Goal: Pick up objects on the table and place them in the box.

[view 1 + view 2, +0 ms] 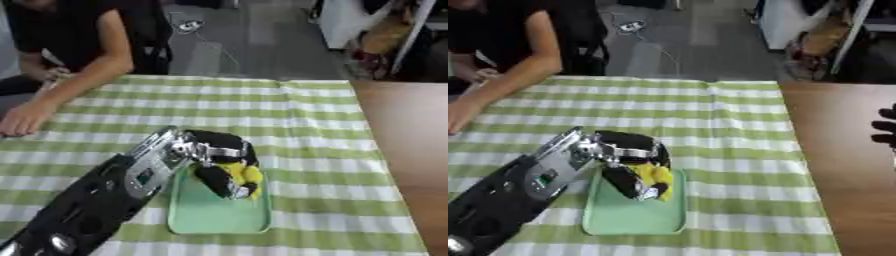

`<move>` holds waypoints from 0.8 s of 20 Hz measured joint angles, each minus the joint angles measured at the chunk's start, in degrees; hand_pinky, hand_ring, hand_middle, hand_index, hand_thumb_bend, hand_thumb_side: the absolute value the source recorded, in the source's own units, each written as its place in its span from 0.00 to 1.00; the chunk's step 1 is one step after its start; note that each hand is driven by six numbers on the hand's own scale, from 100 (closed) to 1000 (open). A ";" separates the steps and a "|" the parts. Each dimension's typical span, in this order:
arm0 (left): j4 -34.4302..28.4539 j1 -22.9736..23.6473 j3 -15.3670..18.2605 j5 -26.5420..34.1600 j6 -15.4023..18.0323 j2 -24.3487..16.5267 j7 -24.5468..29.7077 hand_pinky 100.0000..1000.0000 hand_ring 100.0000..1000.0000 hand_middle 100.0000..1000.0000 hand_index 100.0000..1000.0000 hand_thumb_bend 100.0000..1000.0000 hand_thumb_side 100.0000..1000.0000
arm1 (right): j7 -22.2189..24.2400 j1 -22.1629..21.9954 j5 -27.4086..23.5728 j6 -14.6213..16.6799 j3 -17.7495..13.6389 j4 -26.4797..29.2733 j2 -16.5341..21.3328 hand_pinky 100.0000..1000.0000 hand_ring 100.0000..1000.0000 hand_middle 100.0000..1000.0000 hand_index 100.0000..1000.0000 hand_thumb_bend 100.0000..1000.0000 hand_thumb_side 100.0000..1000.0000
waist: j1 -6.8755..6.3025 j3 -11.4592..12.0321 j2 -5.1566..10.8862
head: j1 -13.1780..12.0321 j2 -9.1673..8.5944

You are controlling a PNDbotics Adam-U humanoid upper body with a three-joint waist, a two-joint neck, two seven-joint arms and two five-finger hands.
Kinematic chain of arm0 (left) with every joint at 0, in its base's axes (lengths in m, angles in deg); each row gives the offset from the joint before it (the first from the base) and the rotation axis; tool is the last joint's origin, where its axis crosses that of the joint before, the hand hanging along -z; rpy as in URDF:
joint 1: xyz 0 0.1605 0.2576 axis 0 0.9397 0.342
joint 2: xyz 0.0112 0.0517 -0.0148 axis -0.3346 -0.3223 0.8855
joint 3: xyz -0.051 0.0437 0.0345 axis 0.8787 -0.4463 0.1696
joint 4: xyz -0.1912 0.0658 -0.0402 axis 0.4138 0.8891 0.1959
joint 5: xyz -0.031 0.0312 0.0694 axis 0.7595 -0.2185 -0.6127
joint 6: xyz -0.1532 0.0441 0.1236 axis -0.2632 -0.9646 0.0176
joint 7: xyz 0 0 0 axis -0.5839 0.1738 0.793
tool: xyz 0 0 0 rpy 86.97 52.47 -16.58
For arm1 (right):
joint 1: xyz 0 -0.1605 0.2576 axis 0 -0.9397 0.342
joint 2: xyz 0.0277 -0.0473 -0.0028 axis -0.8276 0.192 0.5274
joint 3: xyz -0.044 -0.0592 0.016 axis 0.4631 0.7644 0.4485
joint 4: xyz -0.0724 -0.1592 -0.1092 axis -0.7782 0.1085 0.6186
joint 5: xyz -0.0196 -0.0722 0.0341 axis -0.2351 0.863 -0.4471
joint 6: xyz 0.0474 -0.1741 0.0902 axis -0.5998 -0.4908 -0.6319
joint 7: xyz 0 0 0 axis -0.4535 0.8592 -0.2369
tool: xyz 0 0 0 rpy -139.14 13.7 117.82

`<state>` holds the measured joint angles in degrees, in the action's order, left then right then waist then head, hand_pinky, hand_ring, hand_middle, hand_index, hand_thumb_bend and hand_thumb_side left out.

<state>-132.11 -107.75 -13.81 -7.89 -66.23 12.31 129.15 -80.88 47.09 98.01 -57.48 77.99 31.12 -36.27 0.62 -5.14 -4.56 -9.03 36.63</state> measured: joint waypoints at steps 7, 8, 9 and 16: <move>-0.90 0.41 0.65 0.04 0.96 -0.26 0.50 0.45 0.39 0.52 0.60 0.71 0.54 | 0.00 -0.01 0.00 0.00 -0.01 0.00 0.00 0.66 0.72 0.76 0.89 0.00 0.76 | 0.02 0.02 0.00 | 0.00 0.00; -1.02 0.41 0.76 0.05 1.06 -0.26 0.51 0.45 0.39 0.52 0.60 0.71 0.54 | 0.00 -0.01 0.00 0.00 -0.01 0.00 0.00 0.66 0.72 0.76 0.89 0.00 0.76 | 0.02 0.02 0.00 | 0.00 0.00; -1.04 0.41 0.87 0.05 1.13 -0.26 0.54 0.47 0.41 0.53 0.60 0.74 0.54 | 0.00 -0.01 0.00 0.00 -0.01 0.00 0.00 0.66 0.72 0.76 0.89 0.00 0.76 | 0.02 0.02 0.00 | 0.00 0.00; -1.48 0.41 1.26 0.03 1.57 -0.30 0.21 0.52 0.48 0.57 0.61 0.78 0.56 | 0.00 -0.01 0.00 0.00 -0.01 0.00 0.00 0.66 0.72 0.76 0.89 0.00 0.76 | 0.03 0.02 0.00 | 0.00 0.00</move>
<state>-133.59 -107.34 -12.55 -7.86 -64.65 12.01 129.36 -80.88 47.07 98.01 -57.48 77.98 31.12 -36.27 0.65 -5.12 -4.56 -9.03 36.63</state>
